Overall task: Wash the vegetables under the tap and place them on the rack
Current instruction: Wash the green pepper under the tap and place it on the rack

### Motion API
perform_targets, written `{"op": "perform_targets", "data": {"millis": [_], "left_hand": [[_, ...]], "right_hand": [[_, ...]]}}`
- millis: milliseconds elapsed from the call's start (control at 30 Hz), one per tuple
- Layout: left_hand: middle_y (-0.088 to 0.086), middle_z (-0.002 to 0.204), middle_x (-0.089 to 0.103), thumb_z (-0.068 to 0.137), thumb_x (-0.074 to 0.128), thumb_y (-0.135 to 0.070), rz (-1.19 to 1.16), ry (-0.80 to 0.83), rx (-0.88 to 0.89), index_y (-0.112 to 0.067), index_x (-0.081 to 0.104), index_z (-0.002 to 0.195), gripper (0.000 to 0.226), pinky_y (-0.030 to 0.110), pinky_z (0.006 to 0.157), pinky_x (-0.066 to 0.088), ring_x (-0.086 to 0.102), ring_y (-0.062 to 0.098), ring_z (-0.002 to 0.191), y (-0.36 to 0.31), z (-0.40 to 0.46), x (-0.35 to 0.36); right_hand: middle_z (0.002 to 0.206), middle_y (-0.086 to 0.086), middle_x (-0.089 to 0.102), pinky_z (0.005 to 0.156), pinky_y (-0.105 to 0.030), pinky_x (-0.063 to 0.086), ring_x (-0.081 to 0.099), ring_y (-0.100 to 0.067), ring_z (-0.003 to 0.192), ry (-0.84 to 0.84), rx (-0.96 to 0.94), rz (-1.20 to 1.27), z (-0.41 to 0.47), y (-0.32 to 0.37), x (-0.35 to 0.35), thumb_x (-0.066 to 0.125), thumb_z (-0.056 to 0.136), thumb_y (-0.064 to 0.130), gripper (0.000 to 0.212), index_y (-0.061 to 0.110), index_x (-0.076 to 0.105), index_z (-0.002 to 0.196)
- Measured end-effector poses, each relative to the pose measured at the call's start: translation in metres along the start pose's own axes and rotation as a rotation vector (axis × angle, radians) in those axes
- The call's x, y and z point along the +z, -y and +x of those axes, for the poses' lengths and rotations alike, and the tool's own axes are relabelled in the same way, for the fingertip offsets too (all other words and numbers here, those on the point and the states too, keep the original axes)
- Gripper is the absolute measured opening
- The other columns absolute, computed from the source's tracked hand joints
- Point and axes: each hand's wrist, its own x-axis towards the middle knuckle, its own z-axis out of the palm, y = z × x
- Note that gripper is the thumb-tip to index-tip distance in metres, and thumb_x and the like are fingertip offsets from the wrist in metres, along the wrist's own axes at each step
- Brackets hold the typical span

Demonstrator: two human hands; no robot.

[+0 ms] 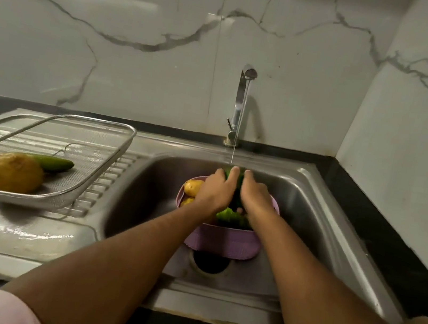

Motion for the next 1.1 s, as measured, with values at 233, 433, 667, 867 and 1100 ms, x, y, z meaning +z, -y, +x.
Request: {"op": "perform_targets", "data": {"millis": [233,433,667,867,1100], "left_hand": [[0.015,0.141,0.056,0.081,0.062,-0.072,-0.083,0.09,-0.001,-0.018,0.047,0.149,0.088,0.039,0.086,0.062,0.066,0.022,0.108,-0.006,0.008,-0.027],[0.002,0.115,0.073,0.082,0.085,-0.04,-0.008,0.078,0.112,-0.015,0.064,0.131,0.059,0.034,0.085,0.063,0.071,0.011,0.1,-0.006,-0.003,-0.046],[-0.01,0.108,0.068,0.079,0.089,-0.029,0.005,-0.06,0.12,-0.018,0.062,0.136,0.064,0.04,0.098,0.058,0.067,0.012,0.104,-0.012,-0.03,-0.121],[0.003,0.123,0.061,0.077,0.09,-0.032,0.188,-0.236,0.06,-0.022,0.057,0.134,0.067,0.038,0.08,0.063,0.064,0.02,0.106,-0.01,-0.031,-0.243],[0.005,0.128,0.064,0.076,0.09,-0.027,0.718,-0.231,-0.119,-0.02,0.059,0.134,0.066,0.027,0.082,0.05,0.059,0.019,0.106,0.033,-0.028,-0.337]], "right_hand": [[0.098,-0.012,0.074,0.057,-0.033,0.058,0.075,-0.026,0.069,-0.066,-0.069,0.101,0.004,0.003,-0.007,0.037,0.099,0.068,0.07,0.007,0.069,0.113],[0.107,-0.018,0.072,0.045,-0.028,0.054,0.076,-0.037,0.079,0.143,0.059,0.47,-0.003,0.008,-0.005,0.055,0.095,0.067,0.065,0.01,0.062,0.125],[0.093,-0.018,0.078,0.057,-0.032,0.053,0.075,-0.038,0.07,0.358,-0.101,0.302,-0.009,0.015,0.008,0.033,0.099,0.074,0.074,0.011,0.065,0.122],[0.091,-0.02,0.077,0.056,-0.031,0.052,0.073,-0.035,0.069,0.299,-0.132,0.212,0.004,0.005,0.005,0.033,0.104,0.066,0.066,0.009,0.065,0.112],[0.087,-0.02,0.077,0.057,-0.033,0.052,0.073,-0.038,0.07,0.256,-0.158,0.12,0.007,0.002,0.008,0.036,0.108,0.056,0.056,0.008,0.066,0.107]]}}
